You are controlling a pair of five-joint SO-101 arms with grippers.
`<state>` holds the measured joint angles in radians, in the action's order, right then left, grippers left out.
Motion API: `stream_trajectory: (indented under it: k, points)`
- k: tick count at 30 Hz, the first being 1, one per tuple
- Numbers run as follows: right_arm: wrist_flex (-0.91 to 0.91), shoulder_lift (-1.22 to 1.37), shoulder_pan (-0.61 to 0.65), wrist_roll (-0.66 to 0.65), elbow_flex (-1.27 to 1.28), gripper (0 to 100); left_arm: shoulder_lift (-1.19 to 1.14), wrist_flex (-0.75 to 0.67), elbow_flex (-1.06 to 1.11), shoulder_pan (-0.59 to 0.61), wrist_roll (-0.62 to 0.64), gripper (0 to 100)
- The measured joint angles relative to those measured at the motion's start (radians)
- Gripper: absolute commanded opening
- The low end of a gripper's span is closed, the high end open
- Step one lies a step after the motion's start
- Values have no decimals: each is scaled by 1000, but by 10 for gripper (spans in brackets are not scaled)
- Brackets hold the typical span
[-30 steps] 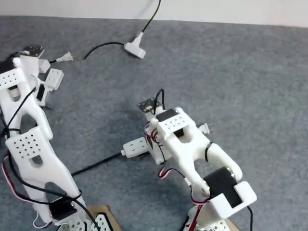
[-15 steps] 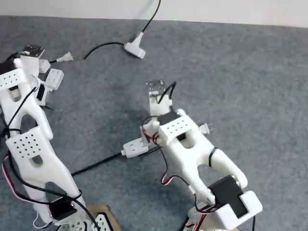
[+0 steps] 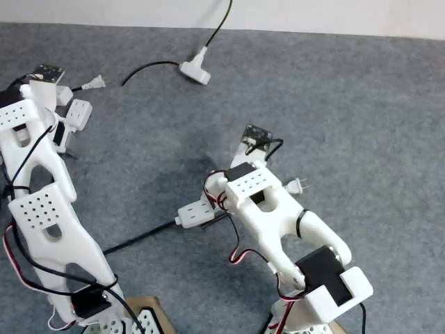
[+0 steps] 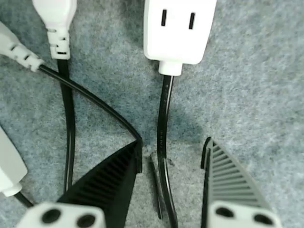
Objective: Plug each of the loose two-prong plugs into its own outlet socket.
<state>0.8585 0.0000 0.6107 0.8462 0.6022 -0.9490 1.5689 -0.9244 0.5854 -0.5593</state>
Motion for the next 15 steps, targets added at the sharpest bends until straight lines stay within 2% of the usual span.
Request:
stream_trajectory:
  k: [3,4,12,15]
  points:
    - [0,0,-2,2,0,22,0,0,0,0,0,220]
    - [0,0,-6,2,0,1,0,0,0,0,0,220]
    - [3,0,-57,-9,6,14,0,0,0,3,0,220]
    - [29,0,-64,-158,25,12,0,0,0,6,0,220]
